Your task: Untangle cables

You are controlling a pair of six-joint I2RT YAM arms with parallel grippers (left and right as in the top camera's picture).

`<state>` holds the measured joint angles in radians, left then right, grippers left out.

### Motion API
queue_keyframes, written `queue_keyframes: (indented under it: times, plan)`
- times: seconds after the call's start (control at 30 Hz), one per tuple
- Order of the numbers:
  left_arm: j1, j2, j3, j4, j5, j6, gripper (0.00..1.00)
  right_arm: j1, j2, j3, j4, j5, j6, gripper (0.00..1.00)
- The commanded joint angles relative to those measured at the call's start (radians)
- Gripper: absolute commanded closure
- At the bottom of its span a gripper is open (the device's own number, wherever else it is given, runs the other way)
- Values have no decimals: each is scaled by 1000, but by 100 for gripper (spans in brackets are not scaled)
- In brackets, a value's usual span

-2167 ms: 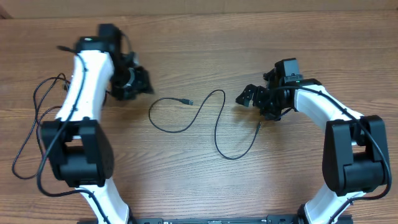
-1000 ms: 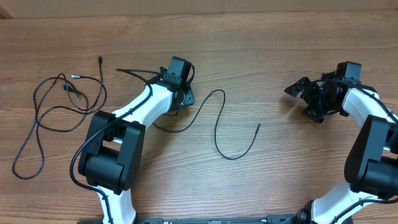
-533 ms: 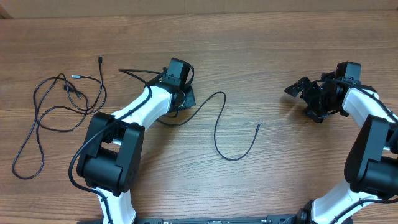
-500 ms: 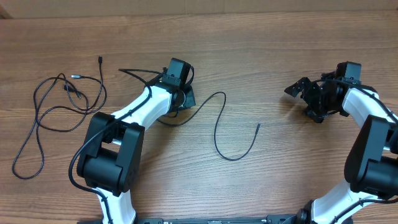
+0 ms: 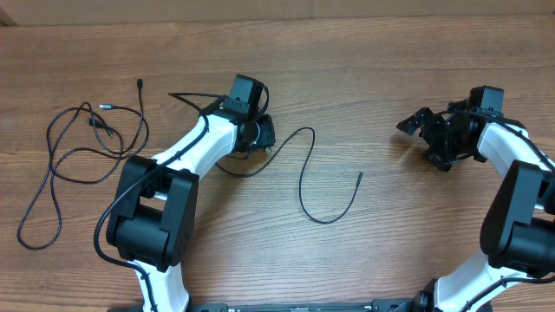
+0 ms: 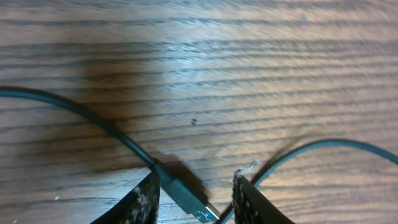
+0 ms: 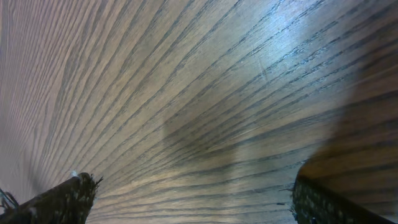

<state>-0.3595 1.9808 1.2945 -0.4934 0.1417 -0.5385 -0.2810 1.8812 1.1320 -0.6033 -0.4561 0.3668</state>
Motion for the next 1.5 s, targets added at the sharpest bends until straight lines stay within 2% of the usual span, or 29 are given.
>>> queue_keyframes:
  times: [0.0,0.13,0.47,0.53,0.63,0.67,0.7,0.87,1.1,1.2,1.3,1.33,1.43,1.47]
  plan:
    - [-20,11,11,0,-106,-85,60,-3,11,-11,0,10,3,0]
    - [-37,11,-8,0,-175,-133,61,-3,11,-11,0,10,3,0]
    - [-49,89,-23,1,-175,-143,61,-3,11,-11,0,10,3,0]
    - [-49,111,-23,-2,-159,-142,69,-3,11,-11,0,10,3,0]
    - [-48,121,-22,-16,-105,-133,89,-3,11,-11,0,10,3,0]
    - [-47,116,-21,-17,-90,-122,95,-3,11,-11,0,10,3,0]
    - [-45,111,-16,-19,-69,-105,96,-3,11,-11,0,10,3,0]
    - [-24,55,67,-76,28,19,96,-3,11,-11,0,10,3,0]
    - [-17,-21,316,-305,43,263,96,-3,11,-11,0,10,3,0]
    - [-21,-27,423,-410,44,301,96,-3,11,-11,0,10,3,0]
    - [-23,-27,440,-458,43,299,96,-3,11,-11,0,10,3,0]
    - [-23,-24,439,-472,42,299,94,-3,11,-11,0,10,3,0]
    - [-23,-13,412,-481,35,276,56,-3,11,-11,0,10,3,0]
    - [-24,-11,399,-475,25,260,48,-3,11,-11,0,10,3,0]
